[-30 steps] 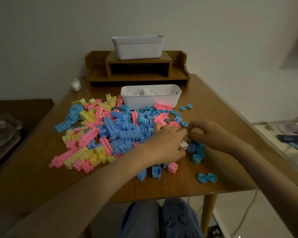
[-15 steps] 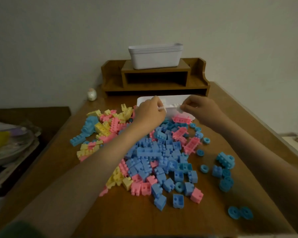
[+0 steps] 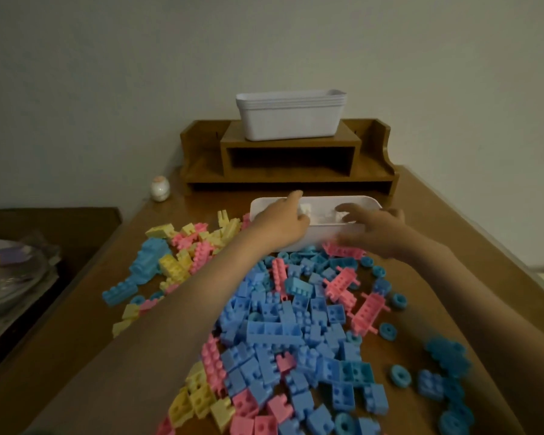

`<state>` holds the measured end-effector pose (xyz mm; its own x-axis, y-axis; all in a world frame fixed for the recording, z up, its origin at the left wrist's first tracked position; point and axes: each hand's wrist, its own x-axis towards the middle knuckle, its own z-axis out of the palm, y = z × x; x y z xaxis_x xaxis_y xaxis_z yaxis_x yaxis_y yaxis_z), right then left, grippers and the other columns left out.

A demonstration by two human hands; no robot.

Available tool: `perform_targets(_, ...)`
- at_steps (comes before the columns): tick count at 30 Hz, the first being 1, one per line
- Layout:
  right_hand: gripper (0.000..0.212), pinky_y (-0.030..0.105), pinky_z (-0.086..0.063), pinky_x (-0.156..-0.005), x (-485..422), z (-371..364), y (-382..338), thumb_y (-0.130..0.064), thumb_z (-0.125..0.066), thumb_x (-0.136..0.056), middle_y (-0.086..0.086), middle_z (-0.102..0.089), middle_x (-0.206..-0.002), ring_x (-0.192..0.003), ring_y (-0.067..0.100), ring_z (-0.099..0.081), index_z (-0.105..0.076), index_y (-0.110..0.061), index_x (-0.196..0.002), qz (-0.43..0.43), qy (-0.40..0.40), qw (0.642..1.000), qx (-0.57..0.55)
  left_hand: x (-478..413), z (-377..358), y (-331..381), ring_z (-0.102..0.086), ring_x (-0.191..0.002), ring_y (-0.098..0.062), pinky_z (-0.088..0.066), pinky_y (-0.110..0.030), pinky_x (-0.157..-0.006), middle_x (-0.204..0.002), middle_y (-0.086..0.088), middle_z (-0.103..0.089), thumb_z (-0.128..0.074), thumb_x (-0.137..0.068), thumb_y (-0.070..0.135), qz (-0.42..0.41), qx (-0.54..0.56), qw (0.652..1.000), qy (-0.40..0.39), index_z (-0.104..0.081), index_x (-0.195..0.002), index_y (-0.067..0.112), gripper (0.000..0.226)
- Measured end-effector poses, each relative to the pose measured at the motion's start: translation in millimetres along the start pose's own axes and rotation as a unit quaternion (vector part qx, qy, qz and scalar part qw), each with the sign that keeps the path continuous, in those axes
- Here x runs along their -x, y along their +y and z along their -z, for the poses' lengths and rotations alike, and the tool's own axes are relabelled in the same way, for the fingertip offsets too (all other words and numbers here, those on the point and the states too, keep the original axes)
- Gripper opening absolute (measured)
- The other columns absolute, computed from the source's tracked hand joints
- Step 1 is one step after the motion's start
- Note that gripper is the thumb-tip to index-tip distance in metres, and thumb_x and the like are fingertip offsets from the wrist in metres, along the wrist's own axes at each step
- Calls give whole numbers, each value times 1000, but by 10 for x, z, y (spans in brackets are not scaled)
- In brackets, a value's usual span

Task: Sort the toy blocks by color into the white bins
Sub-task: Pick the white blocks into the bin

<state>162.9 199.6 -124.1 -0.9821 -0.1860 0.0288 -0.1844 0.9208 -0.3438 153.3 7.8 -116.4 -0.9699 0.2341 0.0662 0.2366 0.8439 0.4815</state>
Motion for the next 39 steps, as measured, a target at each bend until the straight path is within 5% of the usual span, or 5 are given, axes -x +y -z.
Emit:
perform_targets(7, 64, 34, -50, -84, 89, -47, -74, -30, -52, -93, 9, -60, -124, -101, 23, -59, -17, -41, -146, 69, 26, 988, 138, 32, -42, 71, -32, -135, -26, -31, -44, -108, -155, -4, -19, -33, -99, 22, -29, -3, 999, 24, -16, -149, 25, 53)
perform_targets(11, 56, 32, -51, -89, 136, -52, -42, -11, -45, -96, 3, -55, -133, -109, 19, -58, -29, -36, -143, 78, 32, 986, 141, 155, -68, 119, -40, -130, -24, -36, -38, -105, -154, -1, -22, -40, -97, 16, -48, -22, 998, 41, -45, -136, 21, 40)
perform_targets(23, 25, 32, -54, -74, 527, 154, -155, -19, -53, -93, 8, -62, -109, -95, 26, -63, -50, -19, -117, 74, 171, 968, 169, 702, 2, 466, -44, -122, -18, -35, -33, -101, -135, -1, -47, -42, -96, 16, -149, -83, 975, 141, -47, -133, 16, 37)
perform_targets(33, 23, 32, -41, -60, 1037, 343, 257, -19, -46, -94, 14, -62, -101, -89, 30, -62, -49, -8, -113, -86, 166, 962, 199, 954, -251, 853, -52, -71, -19, -35, -30, -53, -80, -1, -55, -37, -100, 26, -170, -137, 976, 13, -57, -90, 15, 26)
perform_targets(39, 17, 33, -41, -63, 1175, 344, 500, -14, -47, -93, 14, -63, -97, -88, 30, -62, -50, -7, -107, -168, 194, 949, 182, 988, -467, 1124, -56, -95, -30, -48, -37, -73, -108, -13, -59, -39, -97, 31, -195, -234, 950, -63, -54, -109, 11, 27)
